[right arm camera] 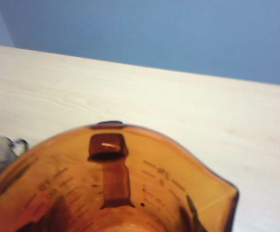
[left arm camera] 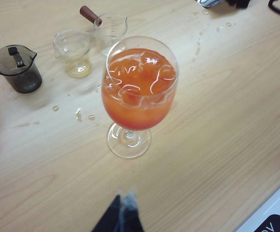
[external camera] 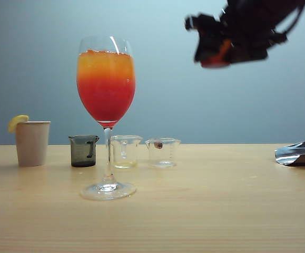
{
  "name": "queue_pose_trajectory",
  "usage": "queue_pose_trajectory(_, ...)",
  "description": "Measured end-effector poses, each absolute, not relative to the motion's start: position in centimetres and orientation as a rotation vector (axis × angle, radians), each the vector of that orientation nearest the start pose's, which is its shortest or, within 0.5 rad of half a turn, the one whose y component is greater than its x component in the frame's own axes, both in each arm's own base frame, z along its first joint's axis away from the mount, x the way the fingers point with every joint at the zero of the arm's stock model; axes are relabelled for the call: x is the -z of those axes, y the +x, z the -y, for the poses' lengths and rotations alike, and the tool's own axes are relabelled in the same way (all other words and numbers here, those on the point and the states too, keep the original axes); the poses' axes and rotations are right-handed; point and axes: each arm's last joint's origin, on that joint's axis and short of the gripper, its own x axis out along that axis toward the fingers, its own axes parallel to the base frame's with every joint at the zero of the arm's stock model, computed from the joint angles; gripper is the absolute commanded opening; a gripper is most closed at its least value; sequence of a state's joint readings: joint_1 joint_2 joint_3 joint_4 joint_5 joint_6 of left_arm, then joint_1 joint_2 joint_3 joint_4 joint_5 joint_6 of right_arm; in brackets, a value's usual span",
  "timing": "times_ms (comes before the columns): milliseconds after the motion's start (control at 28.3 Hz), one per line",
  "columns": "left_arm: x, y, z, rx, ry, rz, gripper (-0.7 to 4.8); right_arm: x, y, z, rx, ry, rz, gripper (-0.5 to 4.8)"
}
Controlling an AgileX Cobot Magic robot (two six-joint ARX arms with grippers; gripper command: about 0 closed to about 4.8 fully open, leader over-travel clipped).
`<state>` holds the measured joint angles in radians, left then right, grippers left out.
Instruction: Pick up the fourth measuring cup from the left, pour the grenadine inside into the goblet, and finally put the measuring cup back in its original place.
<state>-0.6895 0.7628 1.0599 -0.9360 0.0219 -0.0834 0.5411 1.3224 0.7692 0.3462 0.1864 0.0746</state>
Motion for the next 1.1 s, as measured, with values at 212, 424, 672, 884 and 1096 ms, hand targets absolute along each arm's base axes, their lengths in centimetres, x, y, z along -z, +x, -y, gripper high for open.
queue_pose_trajectory(212,-35.7,9.5,7.9,0.660,0.137,-0.643,-0.05,-22.1,26.1,-12.1,-0.260,0.019,-0.175,1.03)
queue_pose_trajectory(424,-35.7,9.5,7.9,0.660,0.136,-0.643,-0.05,-19.0,27.9,-12.3,-0.237,0.014,-0.198,1.03)
queue_pose_trajectory(672,-35.7,9.5,7.9,0.660,0.136,-0.643,-0.05,-15.4,29.7,-12.1,-0.208,0.016,-0.198,1.03)
queue_pose_trajectory(884,-35.7,9.5,7.9,0.660,0.136,-0.643,-0.05,-13.0,31.6,-12.3,-0.193,0.028,-0.163,1.03)
queue_pose_trajectory(1096,-35.7,9.5,7.9,0.660,0.136,-0.643,-0.05,-12.4,34.5,-13.5,-0.202,0.032,-0.152,1.03)
